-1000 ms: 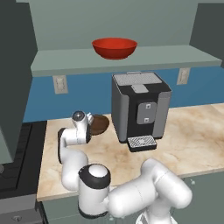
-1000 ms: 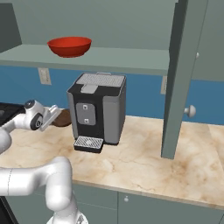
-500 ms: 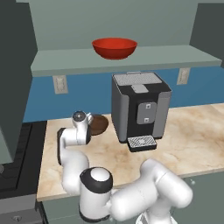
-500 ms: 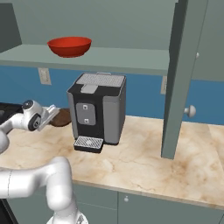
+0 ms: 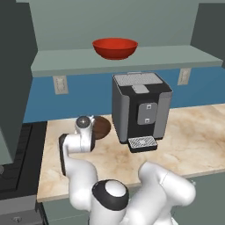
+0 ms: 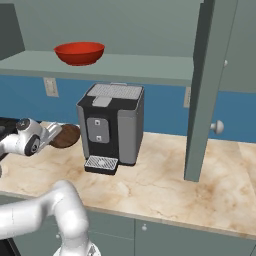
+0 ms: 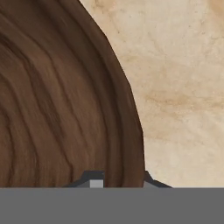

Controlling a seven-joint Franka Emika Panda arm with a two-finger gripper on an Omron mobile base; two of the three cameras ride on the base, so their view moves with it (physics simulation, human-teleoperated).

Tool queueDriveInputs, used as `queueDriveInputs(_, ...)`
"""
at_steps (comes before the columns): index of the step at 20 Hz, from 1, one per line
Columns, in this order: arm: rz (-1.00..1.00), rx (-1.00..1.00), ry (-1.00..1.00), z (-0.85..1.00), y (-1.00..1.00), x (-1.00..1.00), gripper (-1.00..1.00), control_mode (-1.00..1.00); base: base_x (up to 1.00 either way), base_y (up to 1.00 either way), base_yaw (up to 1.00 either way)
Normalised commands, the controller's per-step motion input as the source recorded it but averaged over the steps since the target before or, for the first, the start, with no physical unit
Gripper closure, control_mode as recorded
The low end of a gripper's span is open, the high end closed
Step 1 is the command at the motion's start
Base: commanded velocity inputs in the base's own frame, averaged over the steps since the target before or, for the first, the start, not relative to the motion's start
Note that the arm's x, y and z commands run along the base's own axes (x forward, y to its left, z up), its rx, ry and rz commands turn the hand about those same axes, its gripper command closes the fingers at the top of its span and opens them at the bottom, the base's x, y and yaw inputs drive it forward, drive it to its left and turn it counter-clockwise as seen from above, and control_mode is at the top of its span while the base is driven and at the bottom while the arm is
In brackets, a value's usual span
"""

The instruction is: Pick up the bowls on the counter and stack them on top of one another in the open cabinet. Place the smaller bowl on top of the larger bowl.

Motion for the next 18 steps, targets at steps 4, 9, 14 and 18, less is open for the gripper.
queueDriveInputs(4, 0.01, 0.06, 0.01, 0.52, 0.0, -0.55, 1.0, -1.0, 0.0, 0.0, 0.0)
queueDriveInputs(9, 0.02, 0.05, 0.03, 0.5, 0.0, -0.54, 1.0, -1.0, 0.0, 0.0, 0.0)
queueDriveInputs(14, 0.04, 0.01, 0.05, 0.45, 0.0, -0.55, 1.0, -1.0, 0.0, 0.0, 0.0)
queueDriveInputs(18, 0.05, -0.02, 0.07, 0.31, 0.0, -0.52, 1.0, -1.0, 0.0, 0.0, 0.0)
